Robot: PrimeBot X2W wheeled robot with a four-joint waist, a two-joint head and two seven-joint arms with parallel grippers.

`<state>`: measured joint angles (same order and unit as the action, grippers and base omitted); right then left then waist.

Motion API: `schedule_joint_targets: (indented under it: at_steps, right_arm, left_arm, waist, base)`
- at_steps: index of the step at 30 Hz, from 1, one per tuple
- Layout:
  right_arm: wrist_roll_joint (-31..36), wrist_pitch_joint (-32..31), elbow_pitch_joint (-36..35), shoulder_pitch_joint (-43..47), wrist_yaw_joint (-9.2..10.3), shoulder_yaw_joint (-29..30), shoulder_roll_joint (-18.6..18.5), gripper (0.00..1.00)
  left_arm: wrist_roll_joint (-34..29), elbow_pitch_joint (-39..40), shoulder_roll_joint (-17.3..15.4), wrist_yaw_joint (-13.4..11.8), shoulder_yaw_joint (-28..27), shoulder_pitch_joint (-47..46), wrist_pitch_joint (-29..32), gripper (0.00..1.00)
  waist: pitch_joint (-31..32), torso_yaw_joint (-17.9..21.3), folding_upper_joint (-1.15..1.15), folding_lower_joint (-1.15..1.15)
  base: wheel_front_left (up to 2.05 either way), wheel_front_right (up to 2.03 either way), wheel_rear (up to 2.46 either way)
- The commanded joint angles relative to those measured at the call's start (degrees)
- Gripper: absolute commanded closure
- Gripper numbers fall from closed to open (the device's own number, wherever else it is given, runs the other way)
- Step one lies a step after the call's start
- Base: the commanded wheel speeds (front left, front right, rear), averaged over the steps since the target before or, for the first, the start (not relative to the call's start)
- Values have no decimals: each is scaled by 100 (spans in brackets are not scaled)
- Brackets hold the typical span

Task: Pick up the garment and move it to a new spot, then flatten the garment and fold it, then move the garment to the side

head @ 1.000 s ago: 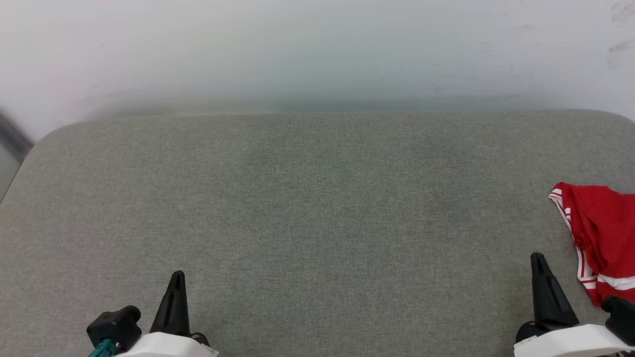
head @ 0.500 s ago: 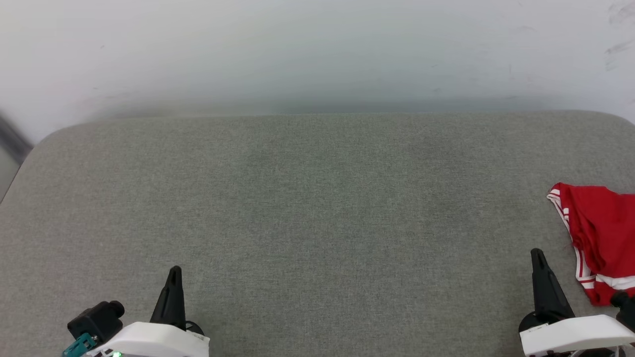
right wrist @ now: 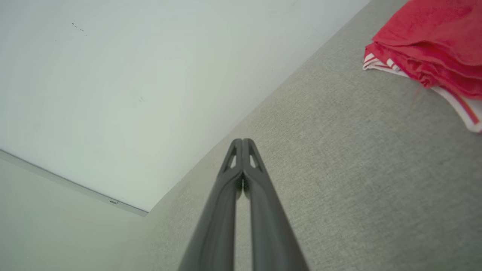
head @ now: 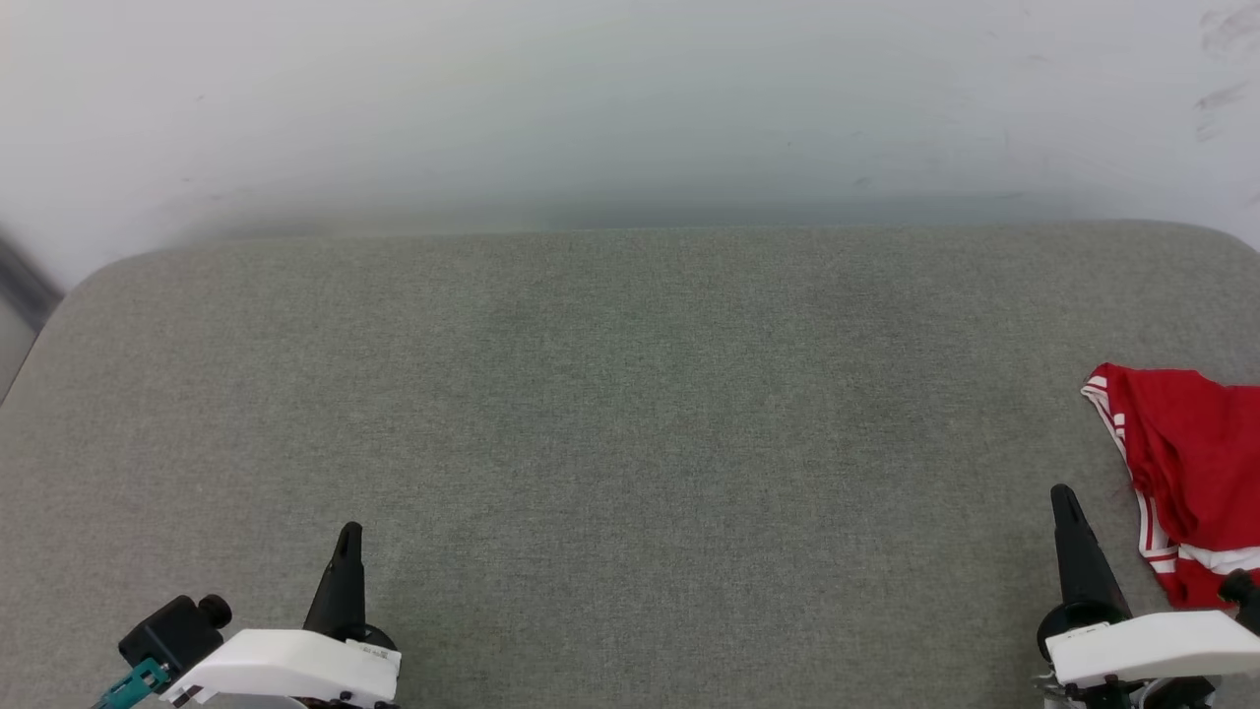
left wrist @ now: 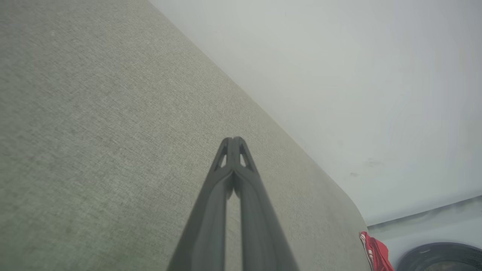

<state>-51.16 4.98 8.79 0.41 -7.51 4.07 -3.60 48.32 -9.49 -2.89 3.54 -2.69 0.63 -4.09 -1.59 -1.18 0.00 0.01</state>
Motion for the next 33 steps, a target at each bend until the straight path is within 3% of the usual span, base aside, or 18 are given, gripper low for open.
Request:
schedule_joint_targets:
  at_steps: [1, 33]
  right_arm:
    - [-156, -24, -39, -151, 1, 7, -52, 100]
    - [-2170, -537, 236, -423, 2, 62, -46, 100]
  left_arm:
    - [153, 36, -16, 38, -40, -155, 36, 100]
    - [2257, -209, -15, 216, -214, -437, 543, 100]
  waist:
    - [2, 1, 0, -1]
    - [59, 49, 0, -1]
  base:
    - [0, 0, 0]
    - [0, 0, 0]
